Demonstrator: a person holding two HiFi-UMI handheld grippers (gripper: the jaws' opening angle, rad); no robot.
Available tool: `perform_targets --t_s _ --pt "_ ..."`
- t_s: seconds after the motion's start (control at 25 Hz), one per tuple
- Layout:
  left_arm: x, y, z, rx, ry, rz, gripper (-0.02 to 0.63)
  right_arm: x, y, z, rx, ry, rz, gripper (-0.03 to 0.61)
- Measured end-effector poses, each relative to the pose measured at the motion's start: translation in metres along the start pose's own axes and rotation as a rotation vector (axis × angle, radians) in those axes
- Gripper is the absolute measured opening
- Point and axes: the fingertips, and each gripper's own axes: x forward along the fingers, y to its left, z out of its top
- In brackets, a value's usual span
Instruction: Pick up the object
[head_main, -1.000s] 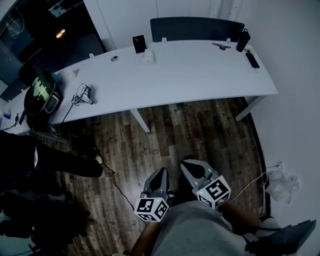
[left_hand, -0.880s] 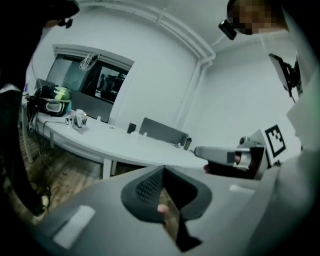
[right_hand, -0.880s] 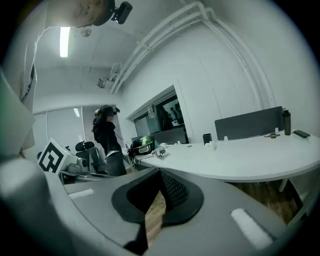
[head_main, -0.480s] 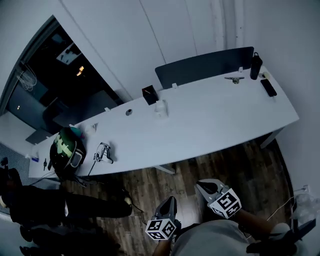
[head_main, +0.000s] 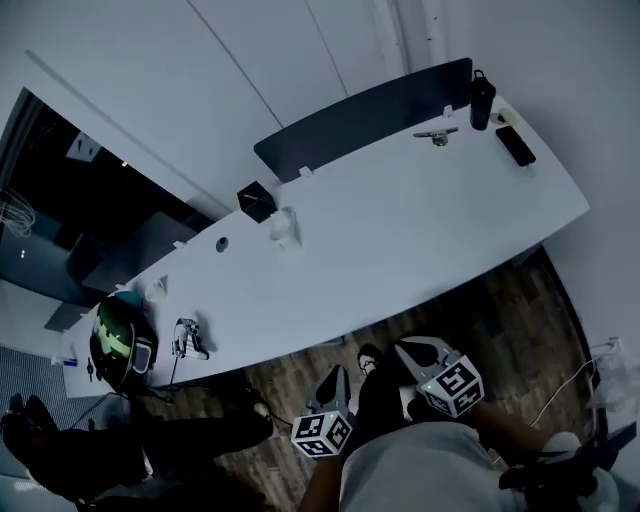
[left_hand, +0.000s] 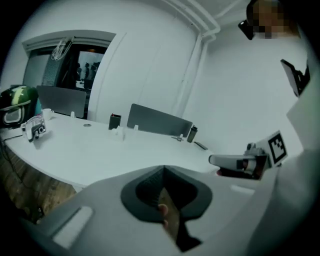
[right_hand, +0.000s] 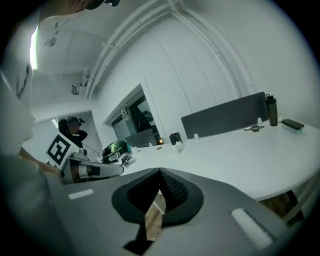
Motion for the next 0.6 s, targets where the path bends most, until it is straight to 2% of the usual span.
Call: perform_targets --t_s 0.24,0.4,0.6 --pt "0.055 0.027 0.022 0.028 -0.002 -0.017 0.000 0.042 -0.012 0.022 0.076 -0.019 0.038 0.002" --pt "0.092 0.056 0.038 0.053 0.031 -0.061 0.000 0.079 -0.029 0.037 0.093 0.005 -0.006 0.002" --pt "0.128 0.091 0.074 0.088 0.064 -0.163 0.000 0.129 -0.048 0.066 0.129 0.035 -0.067 0.002"
